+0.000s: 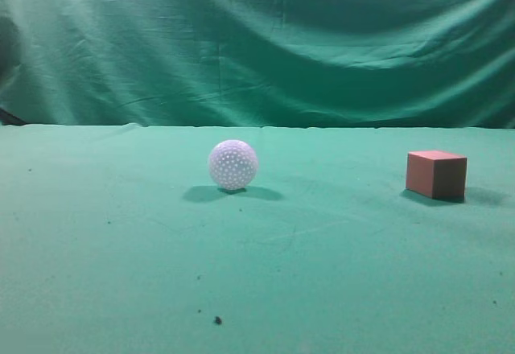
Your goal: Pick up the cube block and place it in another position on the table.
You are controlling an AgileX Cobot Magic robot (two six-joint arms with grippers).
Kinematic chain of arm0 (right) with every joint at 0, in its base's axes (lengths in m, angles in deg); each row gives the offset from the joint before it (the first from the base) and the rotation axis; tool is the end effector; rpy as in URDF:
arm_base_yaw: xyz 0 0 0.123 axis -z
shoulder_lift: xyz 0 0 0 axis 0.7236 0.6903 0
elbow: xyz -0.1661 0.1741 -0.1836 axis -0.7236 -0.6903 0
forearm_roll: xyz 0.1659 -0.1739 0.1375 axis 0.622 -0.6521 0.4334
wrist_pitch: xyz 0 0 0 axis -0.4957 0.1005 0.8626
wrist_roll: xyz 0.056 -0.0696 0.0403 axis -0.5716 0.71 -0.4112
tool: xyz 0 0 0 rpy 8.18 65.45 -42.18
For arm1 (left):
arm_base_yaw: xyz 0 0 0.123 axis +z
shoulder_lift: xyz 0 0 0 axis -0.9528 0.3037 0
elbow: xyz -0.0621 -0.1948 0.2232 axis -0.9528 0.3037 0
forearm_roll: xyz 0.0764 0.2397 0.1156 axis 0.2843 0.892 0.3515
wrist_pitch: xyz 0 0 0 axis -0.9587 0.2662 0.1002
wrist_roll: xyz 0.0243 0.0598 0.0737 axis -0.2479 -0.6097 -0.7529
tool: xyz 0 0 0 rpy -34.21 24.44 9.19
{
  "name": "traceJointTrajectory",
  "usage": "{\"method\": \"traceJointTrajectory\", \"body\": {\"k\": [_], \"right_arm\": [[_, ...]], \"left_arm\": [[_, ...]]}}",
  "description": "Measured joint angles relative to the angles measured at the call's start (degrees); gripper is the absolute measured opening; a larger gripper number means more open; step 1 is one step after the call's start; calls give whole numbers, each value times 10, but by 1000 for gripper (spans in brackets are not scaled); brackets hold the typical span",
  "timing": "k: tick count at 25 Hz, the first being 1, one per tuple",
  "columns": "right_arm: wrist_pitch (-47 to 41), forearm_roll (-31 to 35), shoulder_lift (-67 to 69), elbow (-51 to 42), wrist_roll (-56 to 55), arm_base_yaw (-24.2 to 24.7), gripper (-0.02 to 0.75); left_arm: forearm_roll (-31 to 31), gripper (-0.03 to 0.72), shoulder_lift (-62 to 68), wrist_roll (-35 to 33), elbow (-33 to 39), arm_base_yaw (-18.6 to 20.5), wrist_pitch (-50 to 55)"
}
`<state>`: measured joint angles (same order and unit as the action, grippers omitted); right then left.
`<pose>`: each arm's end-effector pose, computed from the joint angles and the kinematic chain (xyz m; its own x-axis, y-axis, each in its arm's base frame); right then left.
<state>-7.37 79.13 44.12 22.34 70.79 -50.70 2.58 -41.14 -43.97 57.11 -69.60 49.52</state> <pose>0.0703 0.0074 0.1836 -0.1530 0.1607 -0.9751 -0.0718 0.9823 0.1732 0.0664 0.0085 0.1711 -0.2630 -0.1462 -0.9537 -0.1359 0.9842 -0.1134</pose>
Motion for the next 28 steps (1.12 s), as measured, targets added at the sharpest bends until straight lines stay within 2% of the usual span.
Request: {"method": "traceJointTrajectory", "body": {"k": [4, 7, 10, 13, 16, 20, 24, 28], "right_arm": [[173, 28, 0, 0, -4, 0, 0], [186, 30, 0, 42, 7, 0, 0], [118, 29, 24, 136, 31, 0, 0], [-32, 29, 90, 227, 40, 0, 0], [-135, 29, 154, 273, 44, 0, 0], [-209, 27, 189, 278, 55, 0, 0], [-253, 28, 209, 280, 123, -2, 0], [-292, 28, 257, 312, 153, -50, 0]], "left_arm": [[0, 262, 0, 0, 0, 0, 0], [0, 262, 0, 0, 0, 0, 0], [0, 262, 0, 0, 0, 0, 0], [0, 262, 0, 0, 0, 0, 0], [0, 262, 0, 0, 0, 0, 0], [0, 262, 0, 0, 0, 0, 0], [0, 262, 0, 0, 0, 0, 0], [0, 262, 0, 0, 0, 0, 0]]}}
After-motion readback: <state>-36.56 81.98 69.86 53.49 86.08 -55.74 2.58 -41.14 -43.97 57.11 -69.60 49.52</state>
